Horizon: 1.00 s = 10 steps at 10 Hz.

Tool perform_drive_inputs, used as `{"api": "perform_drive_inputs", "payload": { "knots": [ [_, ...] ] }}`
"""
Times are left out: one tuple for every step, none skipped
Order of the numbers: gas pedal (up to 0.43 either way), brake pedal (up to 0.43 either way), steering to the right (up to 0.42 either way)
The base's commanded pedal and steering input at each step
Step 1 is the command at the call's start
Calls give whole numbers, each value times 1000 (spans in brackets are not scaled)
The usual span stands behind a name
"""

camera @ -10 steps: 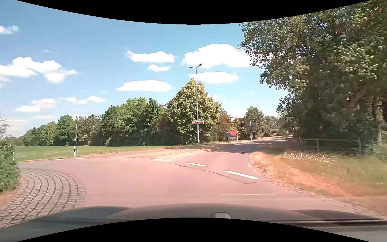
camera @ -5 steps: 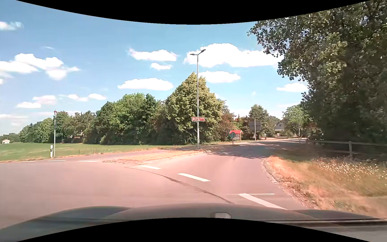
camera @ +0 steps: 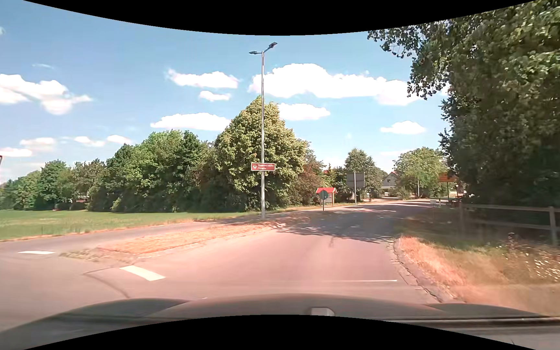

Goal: Follow the waypoints while adhering to traffic rules and regulations

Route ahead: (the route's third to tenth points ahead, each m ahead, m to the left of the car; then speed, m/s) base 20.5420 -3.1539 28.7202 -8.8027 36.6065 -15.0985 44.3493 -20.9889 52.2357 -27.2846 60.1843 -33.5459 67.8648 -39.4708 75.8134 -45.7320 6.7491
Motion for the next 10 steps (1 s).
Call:
{"api": "perform_drive_inputs", "payload": {
  "knots": [
    [189,0,82],
    [189,0,91],
    [189,0,104],
    [189,0,112],
    [189,0,121],
    [189,0,128],
    [189,0,130],
    [189,0,129],
    [189,0,128],
    [189,0,126]
  ]
}}
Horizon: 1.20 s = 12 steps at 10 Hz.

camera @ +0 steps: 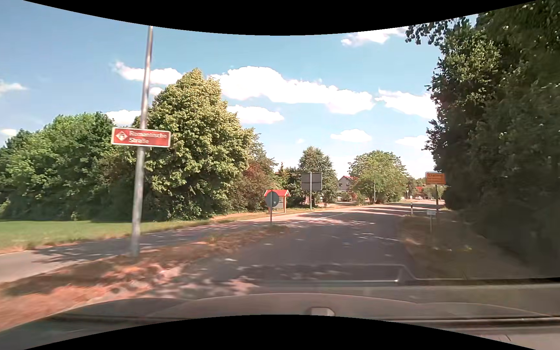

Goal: Follow the waypoints while adhering to traffic rules and regulations

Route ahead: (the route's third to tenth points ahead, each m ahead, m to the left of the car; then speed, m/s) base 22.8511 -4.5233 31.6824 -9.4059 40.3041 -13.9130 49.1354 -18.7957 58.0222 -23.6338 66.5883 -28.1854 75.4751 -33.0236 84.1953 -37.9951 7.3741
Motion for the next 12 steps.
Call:
{"api": "perform_drive_inputs", "payload": {
  "knots": [
    [197,0,125],
    [220,0,122],
    [220,0,119],
    [220,0,115],
    [228,0,114],
    [228,0,114],
    [228,0,112],
    [228,0,110],
    [228,0,108],
    [228,0,107],
    [228,0,104],
    [240,0,101]
  ]
}}
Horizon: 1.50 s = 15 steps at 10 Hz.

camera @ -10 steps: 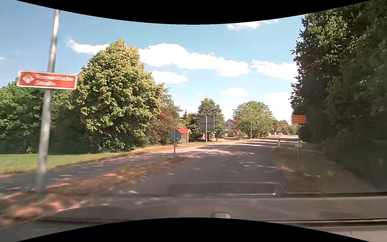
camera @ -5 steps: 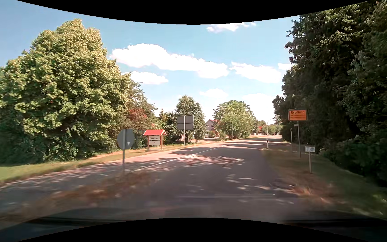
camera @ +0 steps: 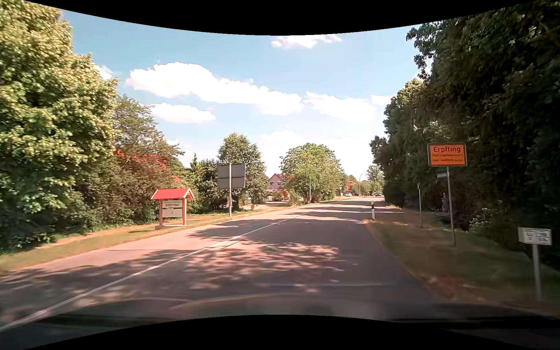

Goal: Follow the waypoints while adhering to traffic rules and regulations

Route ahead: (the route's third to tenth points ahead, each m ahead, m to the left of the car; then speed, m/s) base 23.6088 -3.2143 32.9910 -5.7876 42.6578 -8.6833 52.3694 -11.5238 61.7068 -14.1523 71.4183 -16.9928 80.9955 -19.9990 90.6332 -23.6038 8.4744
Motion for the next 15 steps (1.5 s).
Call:
{"api": "perform_drive_inputs", "payload": {
  "knots": [
    [280,0,98],
    [280,0,96],
    [280,0,91],
    [280,0,87],
    [280,0,80],
    [280,0,68],
    [280,0,58],
    [280,0,48],
    [280,0,41],
    [280,0,24],
    [268,0,12],
    [228,0,9],
    [197,0,10],
    [157,0,18],
    [157,0,28]
  ]
}}
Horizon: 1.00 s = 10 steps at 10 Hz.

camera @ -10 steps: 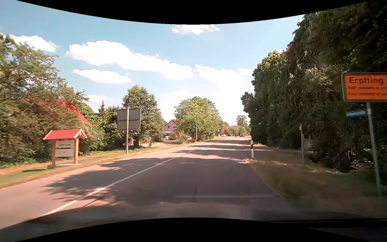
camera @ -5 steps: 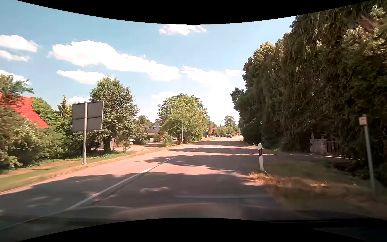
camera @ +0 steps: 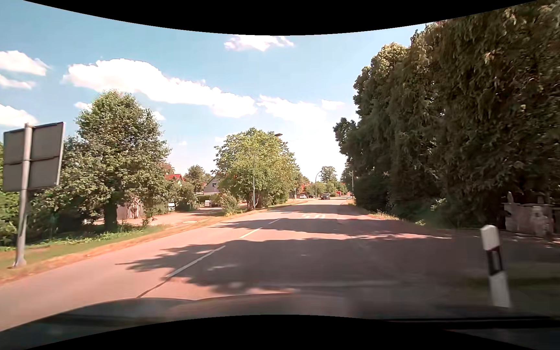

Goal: Follow the waypoints while adhering to traffic rules and regulations

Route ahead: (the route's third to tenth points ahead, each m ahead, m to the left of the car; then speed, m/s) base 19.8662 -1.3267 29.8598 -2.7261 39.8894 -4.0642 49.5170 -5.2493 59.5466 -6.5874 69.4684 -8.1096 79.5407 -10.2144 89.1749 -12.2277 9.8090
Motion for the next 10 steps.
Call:
{"api": "perform_drive_inputs", "payload": {
  "knots": [
    [157,0,32],
    [157,0,33],
    [157,0,34],
    [150,0,34],
    [150,0,34],
    [150,0,35],
    [138,0,36],
    [130,0,37],
    [130,0,38],
    [130,0,37]
  ]
}}
